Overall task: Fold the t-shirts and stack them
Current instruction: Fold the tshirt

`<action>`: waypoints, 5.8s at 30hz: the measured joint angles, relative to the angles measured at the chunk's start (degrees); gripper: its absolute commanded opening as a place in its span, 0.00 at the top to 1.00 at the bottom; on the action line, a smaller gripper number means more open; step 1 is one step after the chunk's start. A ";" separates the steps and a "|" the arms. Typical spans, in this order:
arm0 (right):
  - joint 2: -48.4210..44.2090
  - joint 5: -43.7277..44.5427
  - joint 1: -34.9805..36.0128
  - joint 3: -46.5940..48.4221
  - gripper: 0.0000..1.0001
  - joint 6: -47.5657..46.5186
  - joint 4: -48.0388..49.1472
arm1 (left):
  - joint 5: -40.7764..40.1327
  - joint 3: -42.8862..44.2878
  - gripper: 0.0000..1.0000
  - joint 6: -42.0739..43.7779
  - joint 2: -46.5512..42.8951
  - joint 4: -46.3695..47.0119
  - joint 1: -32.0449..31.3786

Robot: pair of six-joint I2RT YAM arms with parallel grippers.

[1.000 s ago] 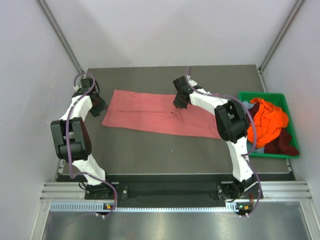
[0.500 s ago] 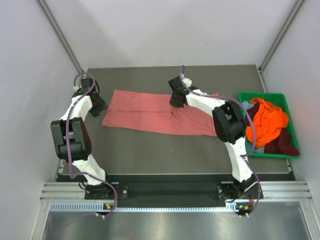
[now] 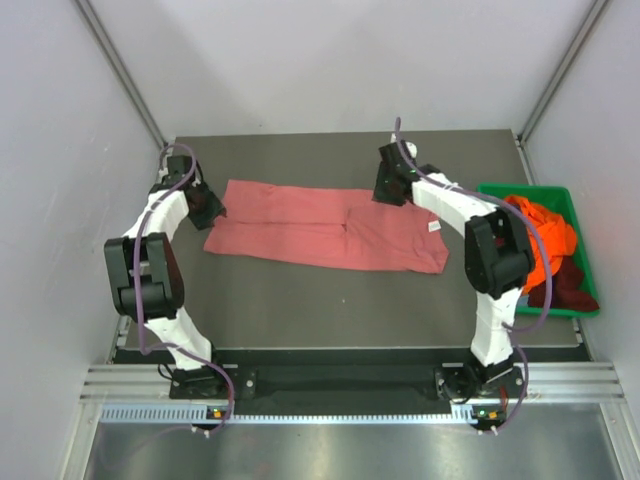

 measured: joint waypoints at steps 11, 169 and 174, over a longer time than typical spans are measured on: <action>-0.61 -23.41 -14.67 -6.45 0.69 -19.19 4.57 | 15.06 1.27 0.52 0.59 9.05 8.22 -0.85; 3.43 -0.61 -12.17 -6.29 0.75 10.78 5.29 | 5.64 9.44 0.47 1.55 16.52 3.39 -2.36; 10.19 0.24 -12.98 3.76 0.74 3.23 3.41 | 2.21 0.02 0.48 -2.40 10.45 7.76 -2.27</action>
